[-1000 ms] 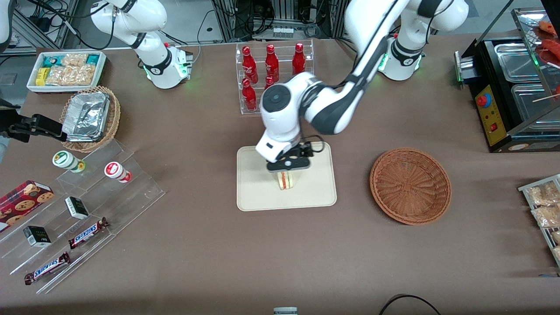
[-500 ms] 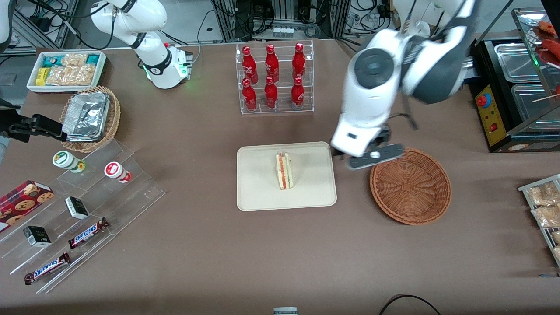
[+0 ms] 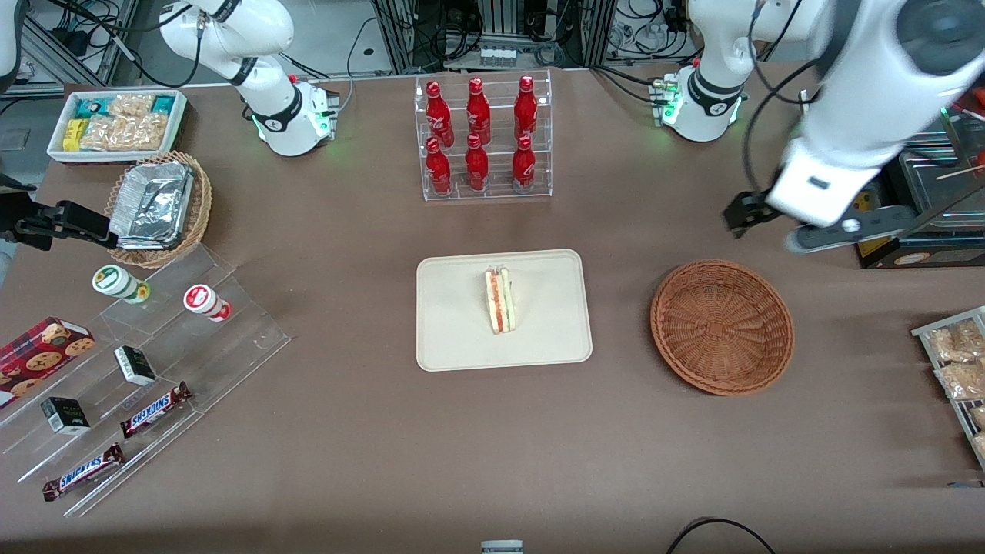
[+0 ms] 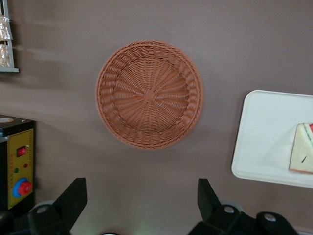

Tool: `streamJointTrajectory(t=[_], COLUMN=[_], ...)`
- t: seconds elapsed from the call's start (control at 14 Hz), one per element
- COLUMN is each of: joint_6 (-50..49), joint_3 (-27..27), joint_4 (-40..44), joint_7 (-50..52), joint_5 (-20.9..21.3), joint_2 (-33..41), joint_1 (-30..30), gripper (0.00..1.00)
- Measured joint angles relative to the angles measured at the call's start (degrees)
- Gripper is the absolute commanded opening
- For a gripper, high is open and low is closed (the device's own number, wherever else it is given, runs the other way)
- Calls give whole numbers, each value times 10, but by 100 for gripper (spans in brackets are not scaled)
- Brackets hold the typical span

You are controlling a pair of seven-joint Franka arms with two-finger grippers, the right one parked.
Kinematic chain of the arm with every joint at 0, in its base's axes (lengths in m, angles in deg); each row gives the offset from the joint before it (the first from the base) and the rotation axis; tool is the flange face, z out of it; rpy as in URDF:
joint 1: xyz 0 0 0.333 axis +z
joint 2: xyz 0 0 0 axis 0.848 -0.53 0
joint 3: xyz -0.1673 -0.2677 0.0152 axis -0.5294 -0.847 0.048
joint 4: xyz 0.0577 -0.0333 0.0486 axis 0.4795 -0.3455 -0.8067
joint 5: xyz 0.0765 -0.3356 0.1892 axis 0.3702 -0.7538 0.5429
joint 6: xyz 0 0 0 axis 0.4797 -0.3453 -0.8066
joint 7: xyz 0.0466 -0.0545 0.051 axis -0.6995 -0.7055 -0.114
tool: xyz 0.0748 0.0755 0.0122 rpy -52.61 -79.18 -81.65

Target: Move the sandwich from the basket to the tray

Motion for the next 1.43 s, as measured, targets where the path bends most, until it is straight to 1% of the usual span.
streamJointTrajectory(t=[0.21,0.43,0.93,1.07,1.21,1.29,1.43], joint_6=[-11,-10,-9,-12,-20,-24,-33], joint_3=[6,8,5,5,0,-6,-14], joint_4=[-3,7,104,107,110,111,111], joint_7=[-88,-153,-171,-213,-247,-255,-258], joint_5=[-13,-14,-14,-14,-15,-17,-17], joint_2=[23,27,-50,-54,-54,-54,-51], joint_1=[57,81,84,103,140,154,161], gripper=[100,100,100,100,100,100,100])
